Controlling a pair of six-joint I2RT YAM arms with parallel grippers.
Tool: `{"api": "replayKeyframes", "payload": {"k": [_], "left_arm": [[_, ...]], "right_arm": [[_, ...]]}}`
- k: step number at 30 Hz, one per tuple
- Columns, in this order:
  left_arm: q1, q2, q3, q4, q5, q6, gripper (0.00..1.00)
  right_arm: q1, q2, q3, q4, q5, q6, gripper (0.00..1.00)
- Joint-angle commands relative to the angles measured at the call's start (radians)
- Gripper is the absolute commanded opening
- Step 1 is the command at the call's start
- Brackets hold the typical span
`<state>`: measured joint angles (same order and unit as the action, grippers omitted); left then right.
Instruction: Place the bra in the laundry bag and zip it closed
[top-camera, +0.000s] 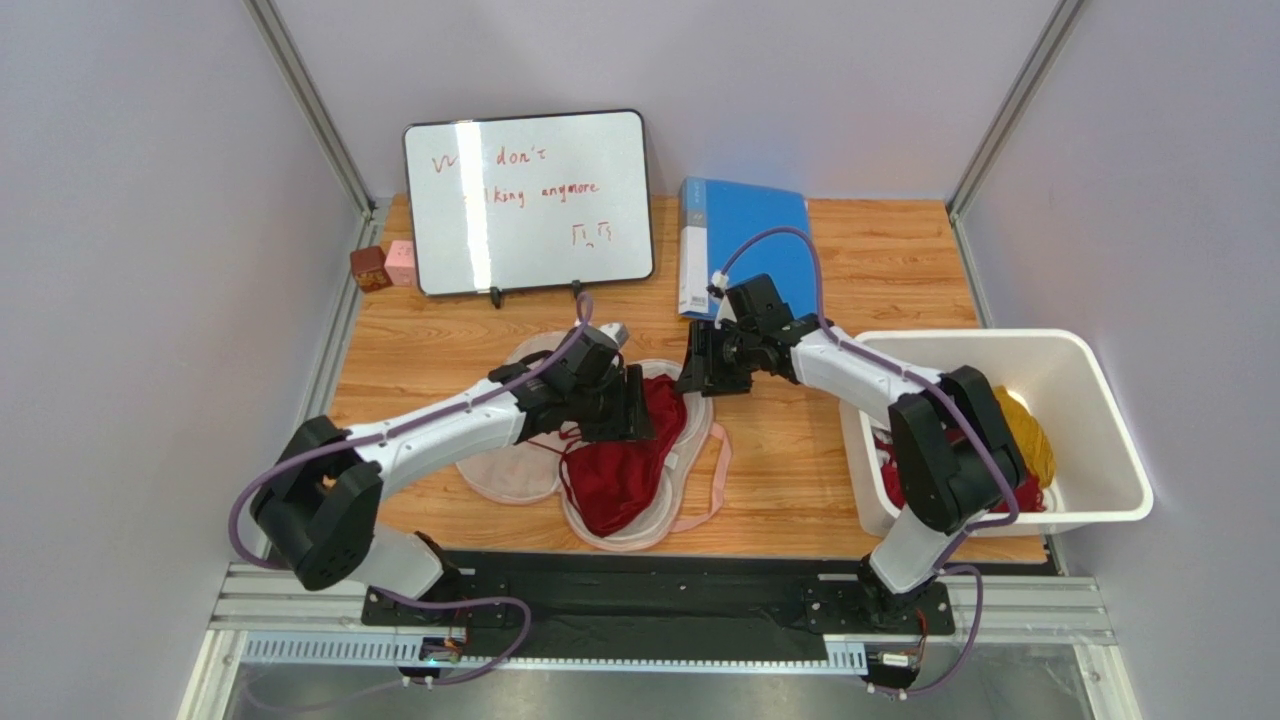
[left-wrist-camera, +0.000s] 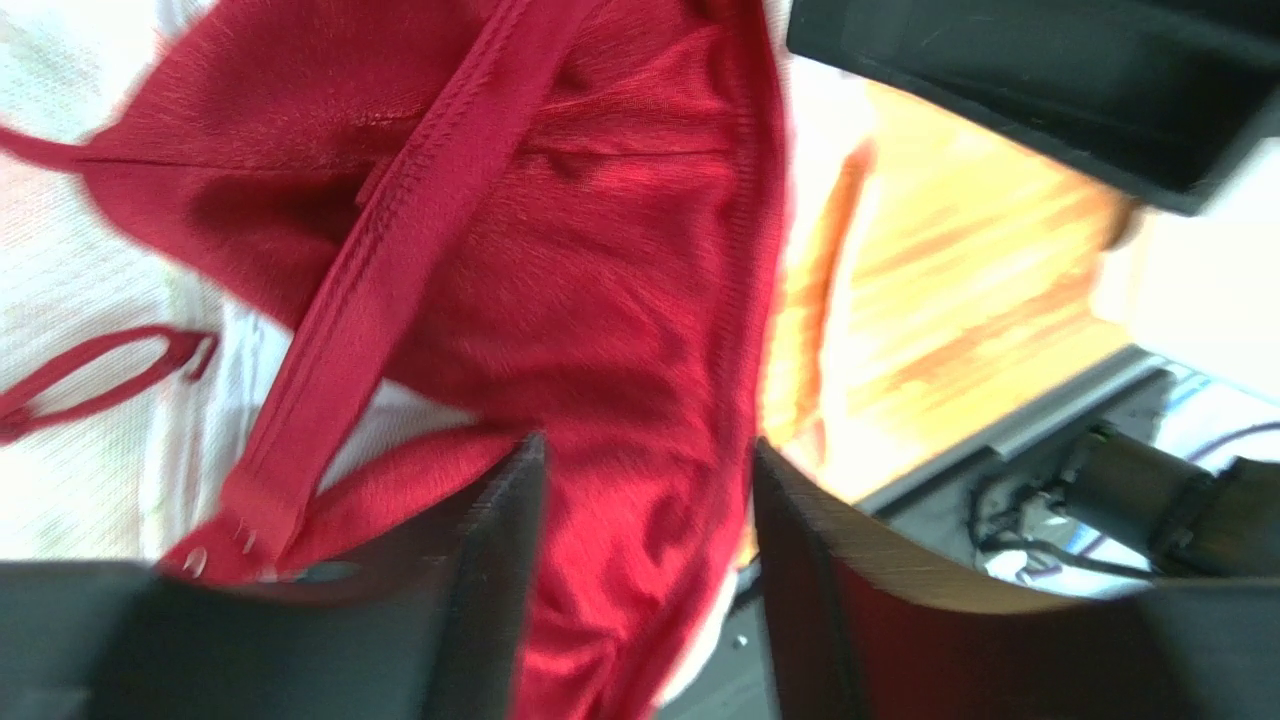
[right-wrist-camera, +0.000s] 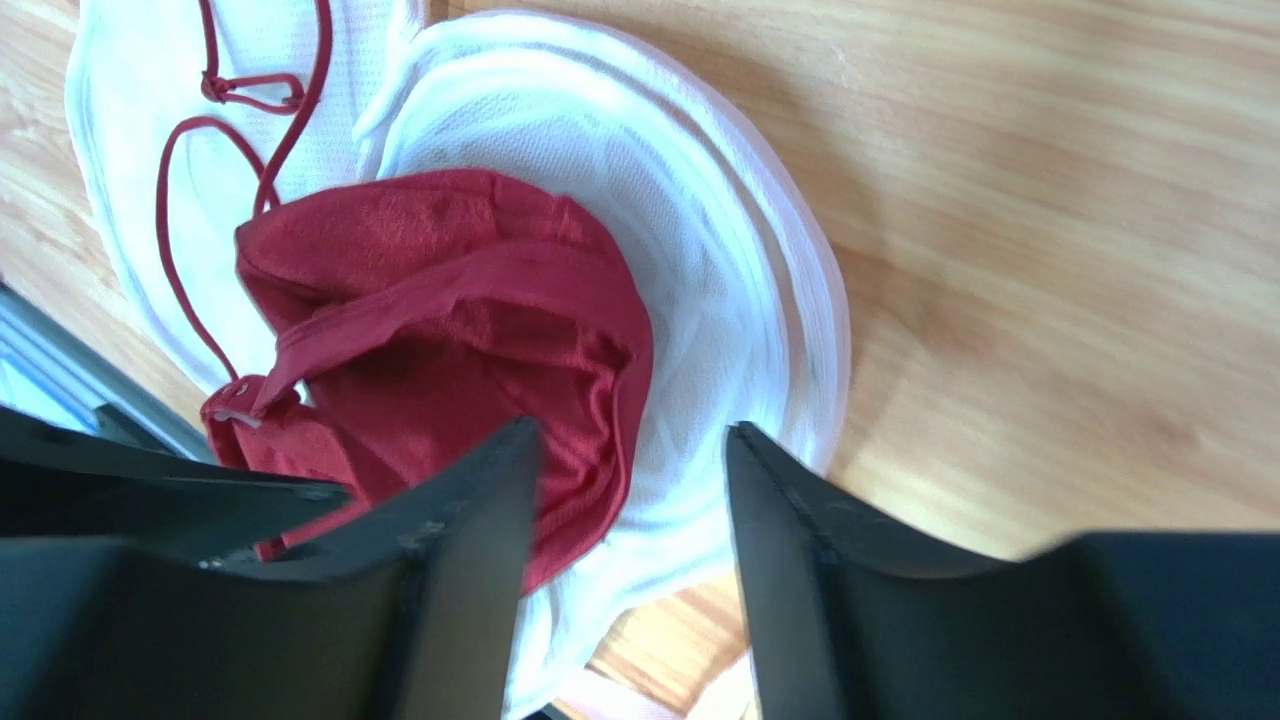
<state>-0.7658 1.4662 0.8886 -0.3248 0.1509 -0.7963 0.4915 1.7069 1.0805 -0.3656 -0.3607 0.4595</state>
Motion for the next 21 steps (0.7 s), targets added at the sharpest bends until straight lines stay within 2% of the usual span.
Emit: {"api": "replayKeyframes", "payload": {"k": [1, 2, 4, 8, 9, 13, 16, 17, 19, 21], "left_arm": [[0.008, -0.173, 0.082, -0.091, -0.054, 0.023, 0.73], [0.026, -0.223, 0.084, -0.130, -0.057, 0.023, 0.74], [0.065, -0.276, 0.073, -0.177, -0.065, -0.007, 0.77], [0.253, -0.470, -0.031, -0.310, -0.028, -0.087, 0.76], [0.354, -0.509, -0.083, -0.333, -0.031, -0.095, 0.75], [0.583, -0.712, -0.180, -0.456, -0.127, -0.136, 0.70], [0.667, -0.777, -0.264, -0.459, -0.235, -0.225, 0.69], [0.690, -0.782, -0.281, -0.439, -0.226, -0.244, 0.69], [0.727, -0.764, -0.338, -0.389, -0.227, -0.282, 0.69], [0.741, -0.716, -0.378, -0.387, -0.296, -0.302, 0.69]], "right_arm": [[0.031, -0.124, 0.045, -0.120, 0.103, -0.058, 0.59], [0.039, -0.138, 0.045, -0.131, 0.109, -0.062, 0.64], [0.065, -0.180, 0.036, -0.162, 0.129, -0.073, 0.68], [0.142, -0.272, -0.031, -0.156, 0.108, -0.070, 0.73], [0.162, -0.291, -0.051, -0.153, 0.098, -0.065, 0.73], [0.197, -0.375, -0.174, -0.078, 0.026, 0.011, 0.75], [0.197, -0.397, -0.243, -0.038, -0.024, 0.028, 0.75], [0.197, -0.408, -0.260, -0.033, -0.041, 0.030, 0.75], [0.197, -0.420, -0.266, -0.029, -0.044, 0.027, 0.75], [0.197, -0.435, -0.266, -0.032, -0.049, 0.022, 0.75]]}}
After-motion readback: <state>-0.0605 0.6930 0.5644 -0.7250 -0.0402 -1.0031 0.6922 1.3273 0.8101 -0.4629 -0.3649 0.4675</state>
